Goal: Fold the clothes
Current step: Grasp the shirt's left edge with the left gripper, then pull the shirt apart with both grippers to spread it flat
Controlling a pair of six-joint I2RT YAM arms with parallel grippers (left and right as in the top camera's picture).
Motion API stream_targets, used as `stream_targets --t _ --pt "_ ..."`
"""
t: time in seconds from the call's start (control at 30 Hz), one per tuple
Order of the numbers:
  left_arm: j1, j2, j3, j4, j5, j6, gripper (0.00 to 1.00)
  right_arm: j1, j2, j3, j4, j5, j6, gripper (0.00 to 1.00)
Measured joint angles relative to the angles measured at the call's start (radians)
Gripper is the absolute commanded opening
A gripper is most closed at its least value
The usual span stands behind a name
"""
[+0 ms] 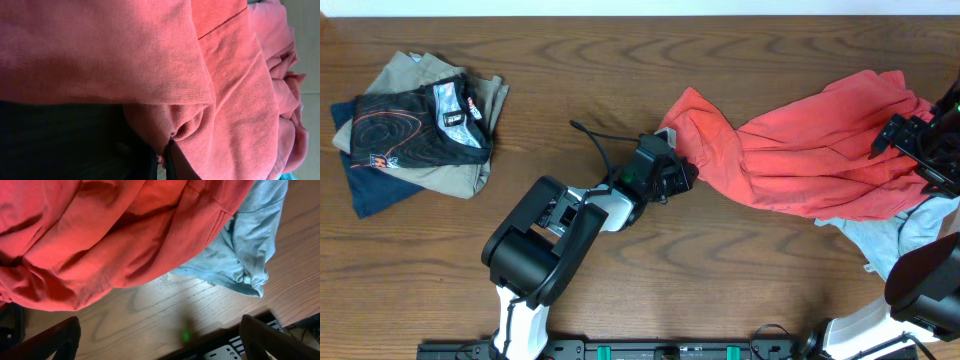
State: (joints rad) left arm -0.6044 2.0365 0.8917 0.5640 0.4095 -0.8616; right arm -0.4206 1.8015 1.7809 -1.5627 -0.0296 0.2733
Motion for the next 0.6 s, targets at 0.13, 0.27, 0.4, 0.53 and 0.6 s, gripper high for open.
stream_targets --t 0.13,0.27,0.4,0.53,0.6 --pt "0.019 -0.011 -0.001 -0.016 0.016 0.073 0.06 0.0 0.0 0.0 0.0 0.0 0.0 0.99" --pt "0.086 -0.116 -0.014 -0.089 0.031 0.174 0.06 -0.001 0.0 0.0 0.0 0.0 -0.004 0.99" --pt "0.212 -0.309 -0.007 -0.121 0.033 0.231 0.06 -0.013 0.0 0.0 0.0 0.0 -0.006 0.99" --pt "0.375 -0.473 0.029 -0.135 0.024 0.255 0.08 -0.029 0.0 0.0 0.0 0.001 -0.018 0.99" --pt "0.454 -0.529 0.043 -0.17 -0.005 0.267 0.5 -0.031 0.0 0.0 0.0 0.001 -0.024 0.99"
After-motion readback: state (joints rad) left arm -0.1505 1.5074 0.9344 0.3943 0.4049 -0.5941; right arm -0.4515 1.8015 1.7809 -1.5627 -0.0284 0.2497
